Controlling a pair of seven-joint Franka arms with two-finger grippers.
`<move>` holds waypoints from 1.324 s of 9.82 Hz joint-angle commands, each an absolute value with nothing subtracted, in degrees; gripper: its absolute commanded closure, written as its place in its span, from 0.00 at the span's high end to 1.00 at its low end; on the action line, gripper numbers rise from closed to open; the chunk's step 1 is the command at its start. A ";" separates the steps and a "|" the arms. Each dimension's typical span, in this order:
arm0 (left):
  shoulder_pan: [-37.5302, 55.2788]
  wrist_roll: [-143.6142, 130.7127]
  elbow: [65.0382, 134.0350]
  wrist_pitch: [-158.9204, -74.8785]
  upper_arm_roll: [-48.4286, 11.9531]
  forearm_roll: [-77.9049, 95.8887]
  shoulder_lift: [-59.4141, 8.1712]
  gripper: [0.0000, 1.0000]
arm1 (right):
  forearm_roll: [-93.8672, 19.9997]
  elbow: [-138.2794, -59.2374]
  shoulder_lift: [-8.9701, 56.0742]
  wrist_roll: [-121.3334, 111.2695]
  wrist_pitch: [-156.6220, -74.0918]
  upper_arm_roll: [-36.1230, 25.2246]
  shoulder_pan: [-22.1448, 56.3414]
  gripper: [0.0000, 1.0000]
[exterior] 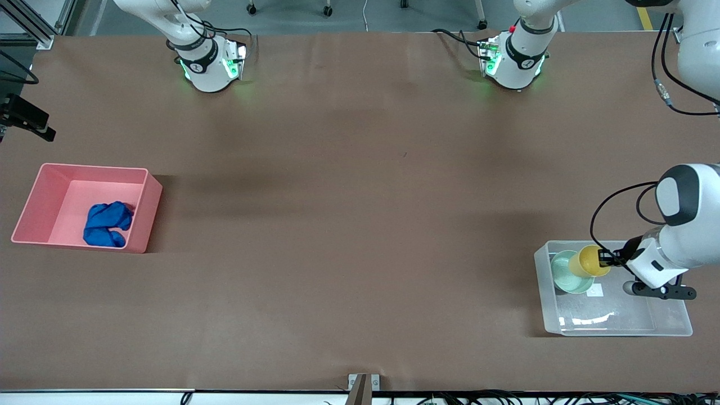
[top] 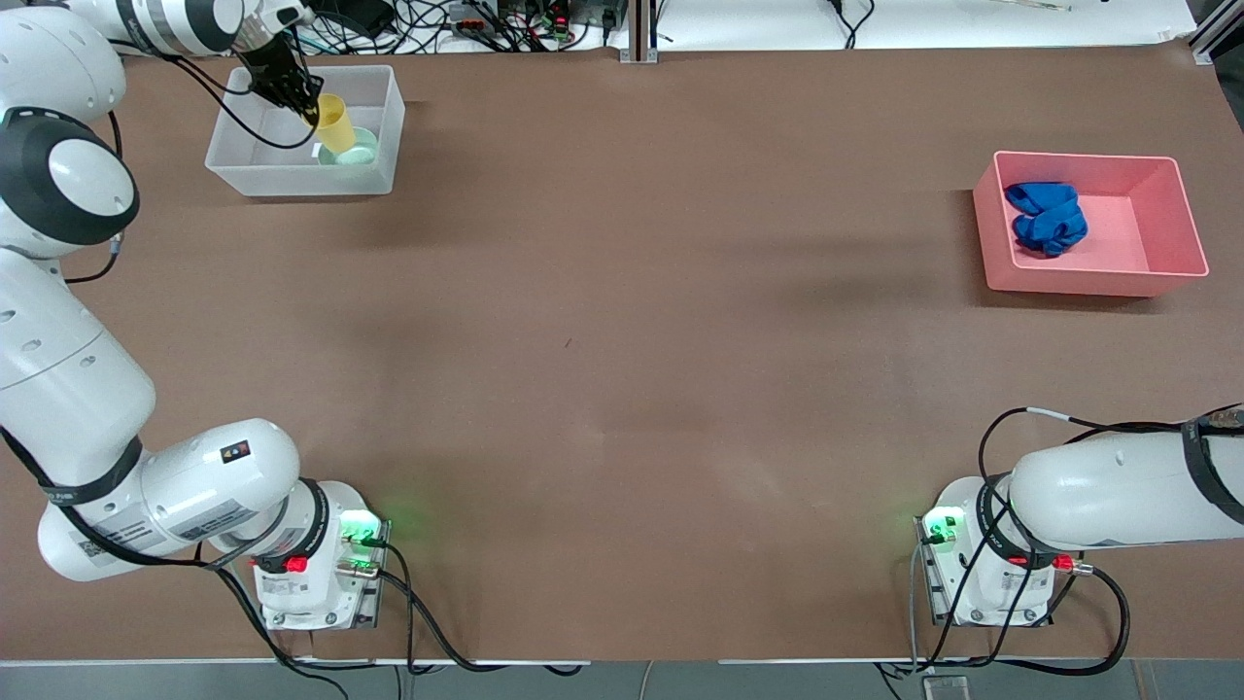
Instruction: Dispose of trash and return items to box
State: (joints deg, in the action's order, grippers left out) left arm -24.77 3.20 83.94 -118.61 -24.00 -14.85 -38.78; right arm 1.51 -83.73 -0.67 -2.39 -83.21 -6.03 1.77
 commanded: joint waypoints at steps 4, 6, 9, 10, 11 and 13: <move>-25.49 0.20 82.79 -123.13 -23.55 -15.91 -45.26 0.76 | 1.41 -84.29 -0.88 -1.85 -83.50 -6.15 1.93 1.00; -26.36 -0.44 82.79 -122.44 -24.25 -15.82 -43.08 1.00 | 1.41 -84.29 -0.79 -1.85 -83.50 -6.15 1.85 1.00; -26.98 0.26 82.97 -111.83 -27.41 -15.65 -31.16 1.00 | 1.41 -84.81 -0.88 -1.85 -83.41 -6.15 1.85 1.00; -26.98 -0.35 82.88 -108.58 -29.25 -15.64 -26.94 1.00 | 1.41 -84.81 -0.88 -1.85 -83.50 -6.15 1.85 1.00; -26.98 -0.53 82.71 -106.37 -30.83 -15.64 -23.41 1.00 | 1.32 -84.81 -0.88 -1.85 -83.41 -6.15 1.85 1.00; -26.90 -1.31 82.62 -102.77 -33.47 -14.34 -17.17 1.00 | 1.32 -84.81 -0.88 -1.85 -83.23 -6.15 1.76 1.00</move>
